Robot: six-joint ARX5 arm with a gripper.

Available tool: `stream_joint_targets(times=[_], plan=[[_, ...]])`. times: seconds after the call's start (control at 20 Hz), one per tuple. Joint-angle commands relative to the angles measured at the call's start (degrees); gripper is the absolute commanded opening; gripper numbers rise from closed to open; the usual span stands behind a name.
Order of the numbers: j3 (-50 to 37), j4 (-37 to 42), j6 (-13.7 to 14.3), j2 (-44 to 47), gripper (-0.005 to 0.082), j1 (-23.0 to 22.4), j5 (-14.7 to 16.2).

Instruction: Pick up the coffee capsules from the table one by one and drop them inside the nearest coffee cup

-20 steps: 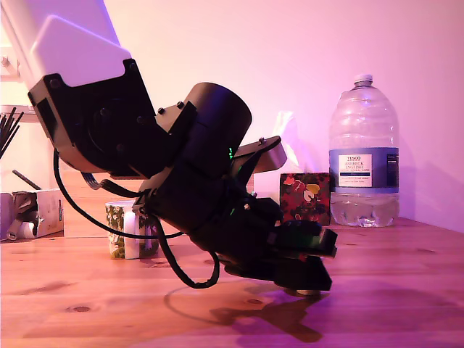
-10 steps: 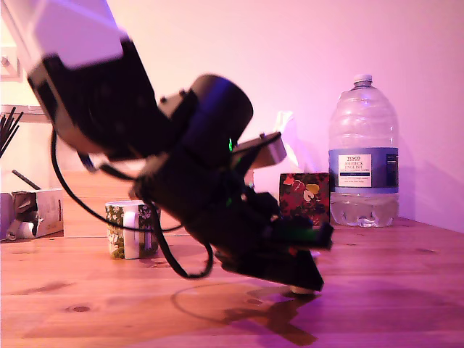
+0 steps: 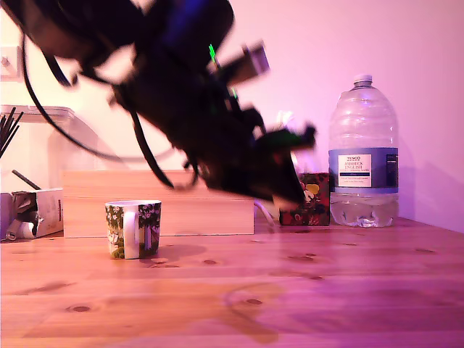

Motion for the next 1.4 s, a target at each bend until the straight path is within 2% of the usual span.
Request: stream_joint_targets(times=[0.0,0.5,0.65,1.15,1.25,1.35], plan=[[-1.7,-0.3,0.4,-2.3,0.0054,0.9,-0.1],[-2.4,-7.5,0.4,-12.2,0.0054,11.5,-0.7],[-4.0,-7.6,0.5,-14.6,0.0054,15.2,-1.7],[-12.3,-9.4,0.9,-24.5,0.0054,29.6,-1.7],[-12.3,-9.0,1.0,-24.6,0.0054,30.7,-1.1],[-12.3,-8.6,2.4,-24.6,0.0054,30.7,-0.9]])
